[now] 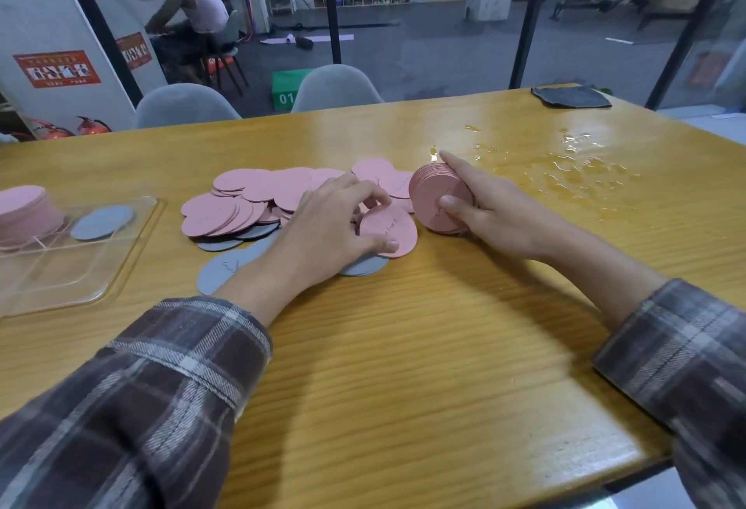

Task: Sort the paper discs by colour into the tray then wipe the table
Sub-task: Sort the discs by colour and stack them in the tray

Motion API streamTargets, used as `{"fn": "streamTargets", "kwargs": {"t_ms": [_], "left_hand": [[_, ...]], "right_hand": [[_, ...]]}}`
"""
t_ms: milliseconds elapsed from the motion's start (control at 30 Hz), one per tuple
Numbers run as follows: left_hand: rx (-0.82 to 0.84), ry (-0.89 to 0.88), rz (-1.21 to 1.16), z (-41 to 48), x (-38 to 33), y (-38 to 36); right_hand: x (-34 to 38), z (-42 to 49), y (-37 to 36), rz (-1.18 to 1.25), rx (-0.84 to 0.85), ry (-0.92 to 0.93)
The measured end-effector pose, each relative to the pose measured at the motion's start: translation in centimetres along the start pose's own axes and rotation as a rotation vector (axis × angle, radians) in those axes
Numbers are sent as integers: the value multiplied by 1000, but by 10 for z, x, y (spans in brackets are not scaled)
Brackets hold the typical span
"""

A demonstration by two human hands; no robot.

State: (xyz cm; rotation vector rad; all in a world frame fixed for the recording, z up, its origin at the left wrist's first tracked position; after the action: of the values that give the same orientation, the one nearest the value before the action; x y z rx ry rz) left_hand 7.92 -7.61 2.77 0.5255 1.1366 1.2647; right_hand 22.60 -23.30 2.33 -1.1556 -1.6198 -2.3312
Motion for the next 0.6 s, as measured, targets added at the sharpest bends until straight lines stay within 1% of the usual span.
{"fn": "streamTargets", "kwargs": {"t_ms": [133, 233, 333, 433, 500, 600], "left_hand": [[-96, 44, -246, 0, -5, 8], [-106, 66, -364, 3, -10, 5], [-145, 76, -371, 7, -16, -3], [-188, 69, -330, 11, -20, -9], [-221, 67, -316, 13, -20, -9], [-263, 53, -311, 13, -22, -7]], "right_hand": [[2, 0, -1, 64, 3, -3], [2, 0, -5, 127, 26, -13], [-1, -1, -8, 220, 44, -39], [0, -2, -8, 258, 59, -31], [4, -3, -8, 233, 82, -12], [9, -4, -10, 107, 113, 24]]}}
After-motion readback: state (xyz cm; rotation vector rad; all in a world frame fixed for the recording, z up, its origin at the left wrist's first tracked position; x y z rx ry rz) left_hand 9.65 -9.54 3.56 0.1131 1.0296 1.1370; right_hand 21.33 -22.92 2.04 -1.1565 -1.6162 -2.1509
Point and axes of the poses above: each hand's wrist, its own z-axis towards the middle knuckle, its own y-axis out of the back of the hand, x = y × z, the point moved 6 cm from there along z, towards the middle knuckle, and after that the axes turned 6 degrees about z, right-handed, at the moved point
